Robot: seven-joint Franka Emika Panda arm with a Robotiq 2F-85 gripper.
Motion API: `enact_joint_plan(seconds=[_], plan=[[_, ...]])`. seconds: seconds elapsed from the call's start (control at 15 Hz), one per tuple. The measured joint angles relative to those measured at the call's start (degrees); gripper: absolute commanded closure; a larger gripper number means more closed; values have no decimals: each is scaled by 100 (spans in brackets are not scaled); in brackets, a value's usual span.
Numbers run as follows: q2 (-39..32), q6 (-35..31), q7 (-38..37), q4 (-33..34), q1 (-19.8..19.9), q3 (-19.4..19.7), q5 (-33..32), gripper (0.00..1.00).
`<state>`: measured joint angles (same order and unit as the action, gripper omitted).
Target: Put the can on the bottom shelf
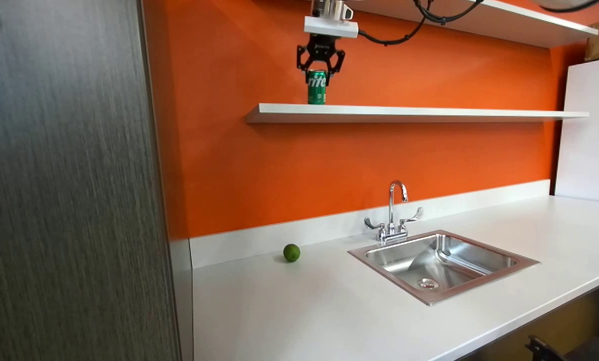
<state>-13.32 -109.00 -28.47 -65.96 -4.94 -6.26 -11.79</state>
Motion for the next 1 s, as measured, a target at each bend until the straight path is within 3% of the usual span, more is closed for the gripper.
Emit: enact_joint_plan(seconds=[0.47, 0.53, 0.73, 1.0], plan=[[-370, 348, -5, 588, -2, 2, 0, 60], [-421, 389, -7, 668, -3, 2, 0, 10], [-576, 533, -60, 923, -7, 9, 0, 0], [-750, 664, -131, 1216, -16, 34, 0, 0]])
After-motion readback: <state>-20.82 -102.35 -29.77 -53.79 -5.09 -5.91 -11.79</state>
